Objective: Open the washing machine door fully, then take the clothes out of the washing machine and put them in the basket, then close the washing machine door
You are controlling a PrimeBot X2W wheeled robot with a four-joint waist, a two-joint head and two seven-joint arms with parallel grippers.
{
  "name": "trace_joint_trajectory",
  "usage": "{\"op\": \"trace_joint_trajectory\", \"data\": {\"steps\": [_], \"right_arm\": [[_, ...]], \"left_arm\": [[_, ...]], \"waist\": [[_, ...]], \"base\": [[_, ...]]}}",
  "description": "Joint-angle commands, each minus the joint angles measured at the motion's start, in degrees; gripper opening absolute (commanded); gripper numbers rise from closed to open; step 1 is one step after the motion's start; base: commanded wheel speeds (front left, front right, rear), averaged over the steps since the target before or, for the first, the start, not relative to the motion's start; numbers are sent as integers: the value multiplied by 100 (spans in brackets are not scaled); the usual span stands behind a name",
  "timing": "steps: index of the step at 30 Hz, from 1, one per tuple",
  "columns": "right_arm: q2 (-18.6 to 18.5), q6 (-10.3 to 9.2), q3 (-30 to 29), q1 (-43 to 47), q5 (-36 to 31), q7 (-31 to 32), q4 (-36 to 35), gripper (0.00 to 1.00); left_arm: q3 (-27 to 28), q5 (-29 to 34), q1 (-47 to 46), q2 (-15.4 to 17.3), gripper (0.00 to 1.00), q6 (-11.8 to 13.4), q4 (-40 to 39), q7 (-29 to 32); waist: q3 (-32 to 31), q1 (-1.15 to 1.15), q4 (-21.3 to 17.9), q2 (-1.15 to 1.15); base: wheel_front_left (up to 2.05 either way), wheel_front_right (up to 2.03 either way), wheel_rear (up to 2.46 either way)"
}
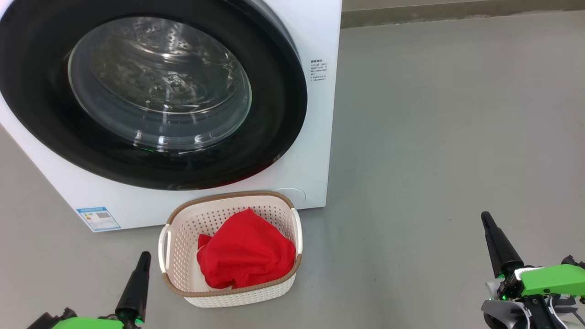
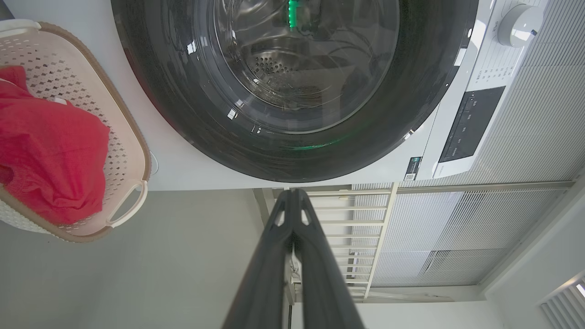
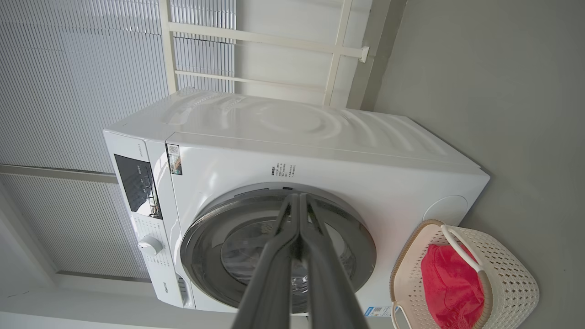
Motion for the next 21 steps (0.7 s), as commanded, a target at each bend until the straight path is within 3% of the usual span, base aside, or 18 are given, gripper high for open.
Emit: {"op": "trace_joint_trajectory", "data": {"steps": [1, 21], "right_arm": [[-47, -4, 95, -236, -2, 33, -142, 0], [-47, -4, 95, -236, -2, 33, -142, 0]], "left_arm": [[203, -40, -236, 60, 0, -40, -118, 43], [202, -40, -236, 60, 0, -40, -119, 43]], "waist": [[0, 0, 0, 0], [0, 0, 0, 0]], "base": [[0, 0, 0], [0, 0, 0]]}}
